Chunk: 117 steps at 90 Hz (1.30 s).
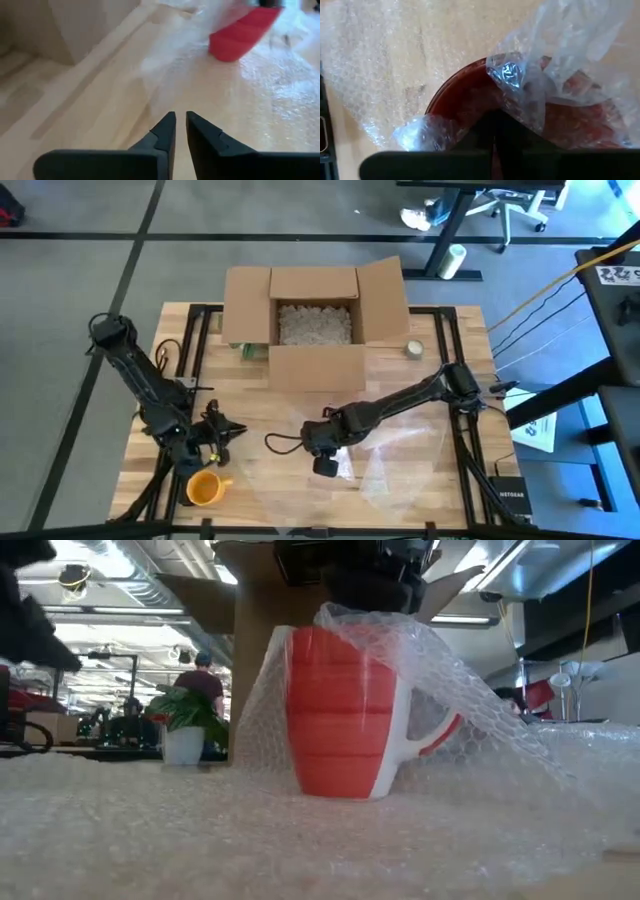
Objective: Wrap mug
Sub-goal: Wrap the red mug with bubble wrap
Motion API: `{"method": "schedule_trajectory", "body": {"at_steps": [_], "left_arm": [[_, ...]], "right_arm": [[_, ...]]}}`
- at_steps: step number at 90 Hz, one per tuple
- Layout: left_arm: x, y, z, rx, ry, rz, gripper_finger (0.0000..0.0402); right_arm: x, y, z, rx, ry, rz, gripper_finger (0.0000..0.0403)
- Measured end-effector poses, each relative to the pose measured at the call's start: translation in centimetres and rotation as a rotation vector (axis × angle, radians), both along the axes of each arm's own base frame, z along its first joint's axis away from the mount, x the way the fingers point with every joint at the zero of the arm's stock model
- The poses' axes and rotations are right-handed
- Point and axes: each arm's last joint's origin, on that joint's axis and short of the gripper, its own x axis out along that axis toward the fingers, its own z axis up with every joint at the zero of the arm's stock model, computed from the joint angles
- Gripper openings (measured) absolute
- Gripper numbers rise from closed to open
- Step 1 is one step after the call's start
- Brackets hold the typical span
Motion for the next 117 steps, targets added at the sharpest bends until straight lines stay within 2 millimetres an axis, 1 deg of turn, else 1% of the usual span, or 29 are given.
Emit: {"method": "schedule_trajectory", "body": {"at_steps": [15,32,44,60,72,81,92,100,109,117], "left_arm": [[-0.9,0.9,-1.5,-0.119,-0.003,0.005,0.0048],[-1.2,1.6,-2.8,-0.143,0.064,0.004,0.0085],[-1.3,1.8,-3.3,-0.118,0.105,-0.025,0.0109],[-1.4,1.6,-3.6,-0.184,0.198,-0.079,0.0122],[-1.6,1.6,-4.1,-0.222,0.227,-0.105,0.0122],[-1.4,1.7,-4.8,-0.289,0.222,-0.138,0.0122],[-1.1,2.4,-5.6,-0.337,0.176,-0.142,0.0122],[-0.5,2.7,-5.6,-0.320,0.135,-0.157,0.0118],[0.5,2.8,-5.1,-0.293,0.102,-0.198,0.0092],[1.1,3.2,-5.0,-0.297,0.125,-0.231,0.0044]], "right_arm": [[0.0,0.0,0.0,0.013,0.002,0.001,0.0000],[0.0,0.0,0.0,0.021,0.003,-0.004,0.0000],[0.0,0.0,0.0,0.028,0.006,-0.020,0.0000],[0.0,0.0,0.0,0.029,0.006,-0.022,0.0000],[0.0,0.0,0.0,0.029,0.006,-0.022,0.0000],[0.0,0.0,0.0,0.028,0.006,-0.023,0.0000],[0.1,0.1,0.0,0.030,0.001,-0.022,0.0000],[0.1,0.1,0.1,0.031,-0.005,-0.023,0.0000],[0.3,0.1,0.1,0.036,-0.021,-0.021,0.0000],[0.3,0.1,0.2,0.038,-0.030,-0.020,0.0000]]}}
